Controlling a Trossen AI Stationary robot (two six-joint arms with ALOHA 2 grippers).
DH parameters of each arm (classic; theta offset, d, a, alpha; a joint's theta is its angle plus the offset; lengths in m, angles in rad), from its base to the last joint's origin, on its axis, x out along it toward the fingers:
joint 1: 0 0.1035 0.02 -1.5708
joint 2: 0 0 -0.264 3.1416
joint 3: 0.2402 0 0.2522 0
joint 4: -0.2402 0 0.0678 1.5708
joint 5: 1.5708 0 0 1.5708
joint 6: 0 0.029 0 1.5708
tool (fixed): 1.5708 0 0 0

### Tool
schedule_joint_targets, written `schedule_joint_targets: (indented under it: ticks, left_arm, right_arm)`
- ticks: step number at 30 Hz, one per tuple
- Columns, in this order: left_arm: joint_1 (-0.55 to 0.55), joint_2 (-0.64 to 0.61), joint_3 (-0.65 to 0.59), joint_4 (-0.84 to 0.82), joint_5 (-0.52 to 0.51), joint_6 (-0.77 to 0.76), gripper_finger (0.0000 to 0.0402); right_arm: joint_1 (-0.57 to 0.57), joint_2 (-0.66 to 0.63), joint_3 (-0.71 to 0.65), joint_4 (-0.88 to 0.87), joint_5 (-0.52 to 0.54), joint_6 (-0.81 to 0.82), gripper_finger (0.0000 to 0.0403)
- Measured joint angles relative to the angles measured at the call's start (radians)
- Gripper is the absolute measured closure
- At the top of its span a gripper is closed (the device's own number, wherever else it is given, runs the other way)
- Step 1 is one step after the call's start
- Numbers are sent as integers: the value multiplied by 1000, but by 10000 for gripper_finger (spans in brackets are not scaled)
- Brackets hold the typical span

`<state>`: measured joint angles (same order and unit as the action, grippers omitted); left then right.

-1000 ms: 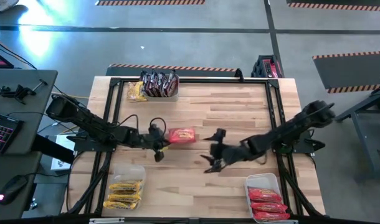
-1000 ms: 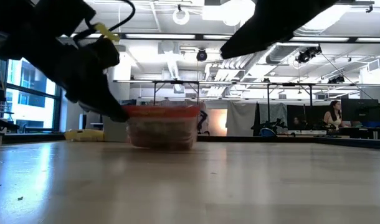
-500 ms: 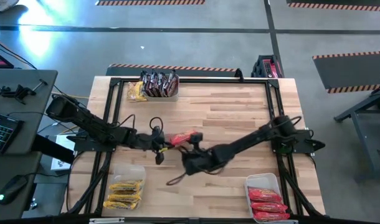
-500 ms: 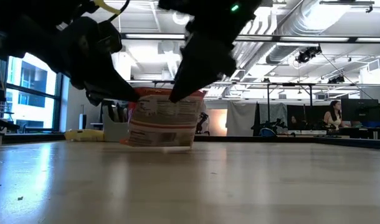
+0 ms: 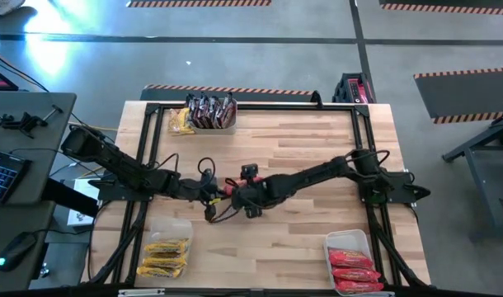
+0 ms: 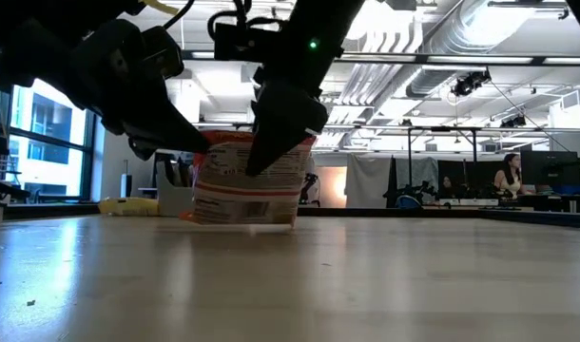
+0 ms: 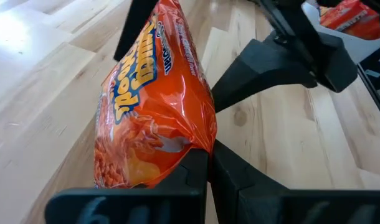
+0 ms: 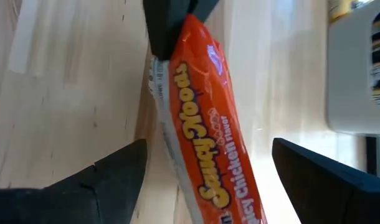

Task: Sort Maruchan noodles
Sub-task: Put the orange noodle pack into the white bin

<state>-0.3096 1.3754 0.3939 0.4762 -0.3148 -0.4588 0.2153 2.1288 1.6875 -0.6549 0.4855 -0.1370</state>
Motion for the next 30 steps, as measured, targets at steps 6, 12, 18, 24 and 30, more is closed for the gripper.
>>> schedule_joint_targets:
  ticks: [6,12,18,24,30]
  left_arm:
    - [0,0,0,1,0,-9,401]
    - [0,0,0,1,1,-10,401]
    - [0,-2,0,17,-62,-34,385]
    - [-4,-74,0,18,-61,27,336]
    - [-51,-173,2,22,-110,104,284]
  right_arm:
    - [-15,0,0,-2,-25,30,131]
    - [-14,0,0,-17,-26,26,219]
    - [-14,0,0,-20,-30,24,272]
    - [2,-16,0,-49,-28,26,288]
    - [44,-76,0,-127,-42,75,290]
